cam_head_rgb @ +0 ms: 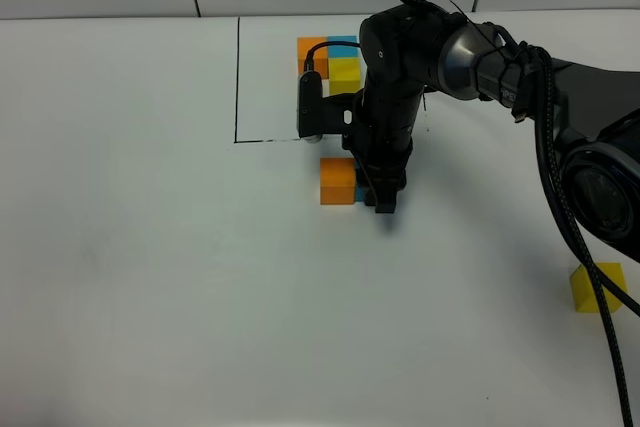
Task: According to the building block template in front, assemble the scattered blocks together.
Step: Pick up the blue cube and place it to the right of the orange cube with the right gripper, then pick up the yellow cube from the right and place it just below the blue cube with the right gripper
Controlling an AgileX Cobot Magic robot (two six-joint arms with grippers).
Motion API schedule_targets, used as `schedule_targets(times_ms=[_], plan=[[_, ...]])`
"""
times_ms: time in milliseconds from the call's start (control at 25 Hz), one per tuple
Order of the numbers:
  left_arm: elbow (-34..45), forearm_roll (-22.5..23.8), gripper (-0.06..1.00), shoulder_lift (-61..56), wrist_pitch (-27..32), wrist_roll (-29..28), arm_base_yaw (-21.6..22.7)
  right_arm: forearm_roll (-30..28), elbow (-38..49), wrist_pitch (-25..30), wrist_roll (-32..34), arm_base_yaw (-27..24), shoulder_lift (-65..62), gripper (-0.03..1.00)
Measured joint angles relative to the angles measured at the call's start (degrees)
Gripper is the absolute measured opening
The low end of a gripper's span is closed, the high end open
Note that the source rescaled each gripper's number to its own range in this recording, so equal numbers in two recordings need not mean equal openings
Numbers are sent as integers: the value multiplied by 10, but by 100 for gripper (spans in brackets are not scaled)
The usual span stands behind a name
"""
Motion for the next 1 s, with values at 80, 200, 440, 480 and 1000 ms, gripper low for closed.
schedule_targets(times_ms=[80, 200, 440, 480, 1000], plan=[[0, 0, 80, 0, 0, 0, 0, 3, 0, 10, 0, 1, 0, 29], [0, 0, 80, 0, 0, 0, 0, 3, 0, 13, 0, 2, -1, 58], [0, 0, 80, 0, 0, -1, 0, -2, 1, 26, 32, -10, -11, 90], [0, 0, 80, 0, 0, -1, 0, -2, 3, 29, 47, -18, -16, 90], [0, 0, 80, 0, -1, -1, 0, -12, 282, -59, 308, -174, -262, 91]])
